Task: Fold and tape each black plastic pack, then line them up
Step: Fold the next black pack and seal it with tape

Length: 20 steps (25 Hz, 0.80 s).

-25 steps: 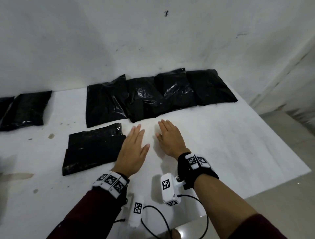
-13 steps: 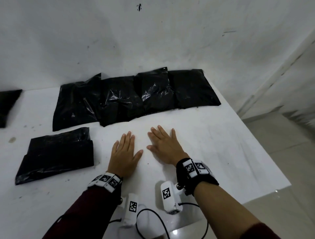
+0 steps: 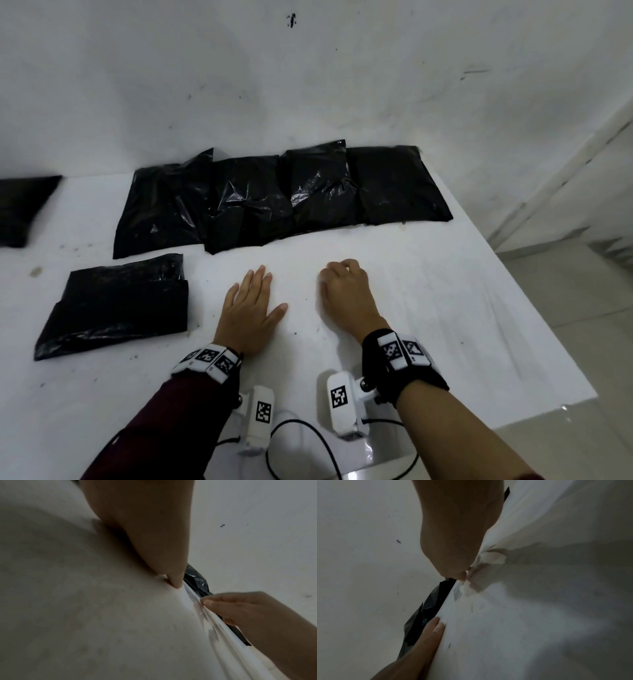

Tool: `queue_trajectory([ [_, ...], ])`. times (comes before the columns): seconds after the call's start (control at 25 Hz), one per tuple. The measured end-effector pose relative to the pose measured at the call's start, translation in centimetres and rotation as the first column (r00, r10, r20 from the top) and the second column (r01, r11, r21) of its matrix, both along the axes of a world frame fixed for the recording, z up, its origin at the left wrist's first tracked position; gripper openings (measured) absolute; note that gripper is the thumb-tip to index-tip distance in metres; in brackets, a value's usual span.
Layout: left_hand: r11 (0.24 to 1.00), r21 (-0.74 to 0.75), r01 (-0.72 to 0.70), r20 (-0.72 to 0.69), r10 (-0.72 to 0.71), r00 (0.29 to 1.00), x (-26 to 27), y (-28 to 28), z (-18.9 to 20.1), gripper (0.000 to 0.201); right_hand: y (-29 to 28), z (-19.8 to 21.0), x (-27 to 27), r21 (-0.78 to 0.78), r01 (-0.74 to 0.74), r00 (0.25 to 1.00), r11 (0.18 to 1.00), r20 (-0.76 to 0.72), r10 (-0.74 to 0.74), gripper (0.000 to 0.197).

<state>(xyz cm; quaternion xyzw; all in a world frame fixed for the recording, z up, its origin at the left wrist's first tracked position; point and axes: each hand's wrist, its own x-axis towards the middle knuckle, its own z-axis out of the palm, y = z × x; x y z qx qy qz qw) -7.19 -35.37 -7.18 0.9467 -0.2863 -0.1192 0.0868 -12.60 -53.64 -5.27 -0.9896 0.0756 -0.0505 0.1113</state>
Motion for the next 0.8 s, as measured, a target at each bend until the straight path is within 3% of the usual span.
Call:
queue_trajectory([
  [0.16, 1.0, 0.027, -0.004, -0.006, 0.004, 1.0, 0.2, -0.1, 0.0, 0.099, 0.0, 1.0, 2.6, 0.039, -0.016, 0.98, 0.999, -0.199, 0.024, 0.051],
  [0.32, 1.0, -0.01, -0.006, -0.004, 0.006, 1.0, 0.3, -0.2, -0.2, 0.098, 0.2, 0.8, 3.9, 0.042, -0.114, 0.937, 0.993, -0.326, 0.122, 0.056],
  [0.48, 1.0, 0.011, 0.002, 0.0, -0.002, 1.0, 0.4, -0.1, -0.2, 0.106, 0.8, 0.3, 3.4, 0.009, -0.13, 0.958, 0.991, -0.258, 0.128, 0.051],
  [0.68, 1.0, 0.01, 0.001, -0.011, -0.001, 1.0, 0.3, -0.3, 0.3, 0.098, 1.5, 0.4, 4.5, -0.008, -0.074, 0.987, 0.997, -0.141, 0.072, 0.04],
  [0.8, 1.0, -0.001, 0.0, -0.018, 0.0, 1.0, 0.4, 0.0, 0.2, 0.097, 1.4, 1.0, 5.3, 0.002, -0.026, 0.989, 1.0, -0.147, 0.026, 0.038],
])
